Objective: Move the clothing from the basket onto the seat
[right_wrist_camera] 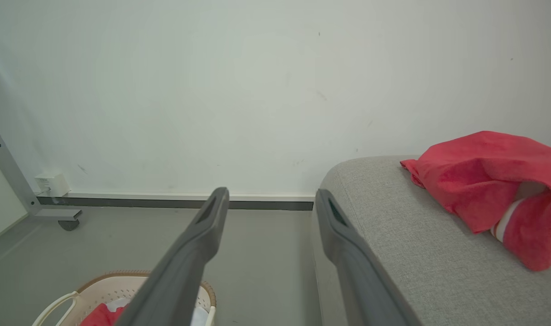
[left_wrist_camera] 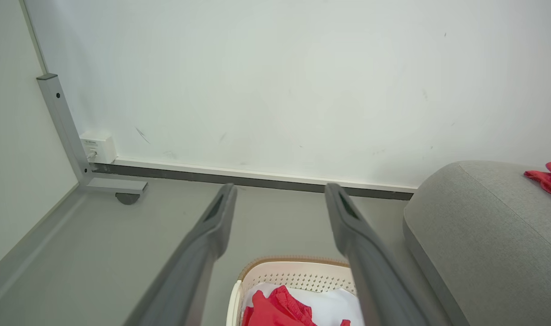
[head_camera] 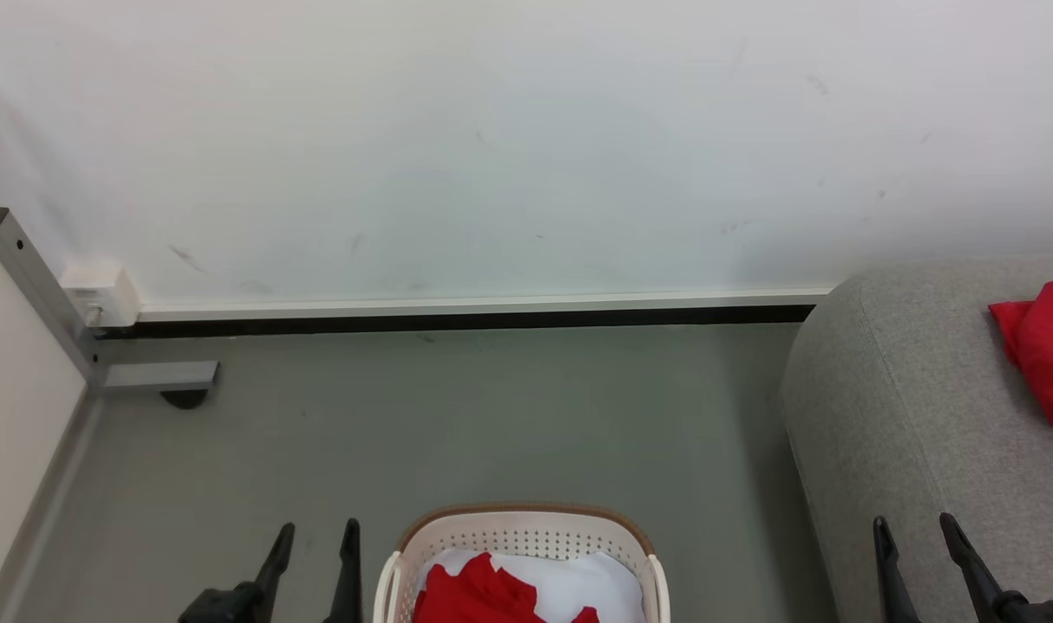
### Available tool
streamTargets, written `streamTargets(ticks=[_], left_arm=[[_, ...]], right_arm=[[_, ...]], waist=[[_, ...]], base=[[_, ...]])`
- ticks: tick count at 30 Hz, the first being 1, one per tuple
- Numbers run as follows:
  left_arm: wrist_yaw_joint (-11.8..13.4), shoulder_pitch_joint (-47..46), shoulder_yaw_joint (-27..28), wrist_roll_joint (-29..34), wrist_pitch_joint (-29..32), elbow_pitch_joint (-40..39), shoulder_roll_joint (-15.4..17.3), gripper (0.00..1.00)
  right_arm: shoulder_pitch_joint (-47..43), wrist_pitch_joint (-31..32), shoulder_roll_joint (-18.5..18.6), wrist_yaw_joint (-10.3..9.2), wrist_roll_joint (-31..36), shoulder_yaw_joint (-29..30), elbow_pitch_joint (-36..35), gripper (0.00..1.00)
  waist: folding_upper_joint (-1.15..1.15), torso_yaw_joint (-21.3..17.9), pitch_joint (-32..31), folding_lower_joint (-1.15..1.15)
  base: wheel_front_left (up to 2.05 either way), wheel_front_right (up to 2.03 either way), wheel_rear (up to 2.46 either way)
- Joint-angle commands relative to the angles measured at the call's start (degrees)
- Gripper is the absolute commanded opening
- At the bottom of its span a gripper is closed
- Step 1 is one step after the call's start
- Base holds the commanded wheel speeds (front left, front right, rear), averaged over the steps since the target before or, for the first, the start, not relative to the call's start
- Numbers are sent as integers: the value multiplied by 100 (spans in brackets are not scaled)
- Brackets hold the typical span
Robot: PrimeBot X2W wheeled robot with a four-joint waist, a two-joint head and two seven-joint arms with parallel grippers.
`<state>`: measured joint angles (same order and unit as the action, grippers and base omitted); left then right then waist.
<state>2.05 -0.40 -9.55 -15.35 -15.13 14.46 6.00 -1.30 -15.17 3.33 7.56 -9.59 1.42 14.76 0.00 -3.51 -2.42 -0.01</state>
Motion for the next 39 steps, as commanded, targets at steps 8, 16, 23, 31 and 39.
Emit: streamTargets(ticks=[8,16,23,31,39], left_arm=[[-270,44,315,336,-3,97,-172,100],[-399,-18,400,471,-3,122,-263,100],[-547,-484,85,717,-3,313,-283,100],[-676,-1643,-462,1082,229,1014,-280,100],[-617,-2925,-956,1475,1277,2118,-280,100]], right_arm=[[-16,5,-22,-14,10,-16,27,100],[67,5,-26,-14,2,65,-59,100],[365,5,59,-14,-58,160,-254,100],[926,5,87,-14,-208,229,-471,100],[1500,5,20,-14,-379,107,-635,100]], waist=[[0,13,21,1],[0,-64,143,1],[0,-217,813,1],[0,-473,1952,1],[0,-894,3015,1]], base=[[0,0,0],[0,0,0],[0,0,0],[0,0,0],[0,0,0]])
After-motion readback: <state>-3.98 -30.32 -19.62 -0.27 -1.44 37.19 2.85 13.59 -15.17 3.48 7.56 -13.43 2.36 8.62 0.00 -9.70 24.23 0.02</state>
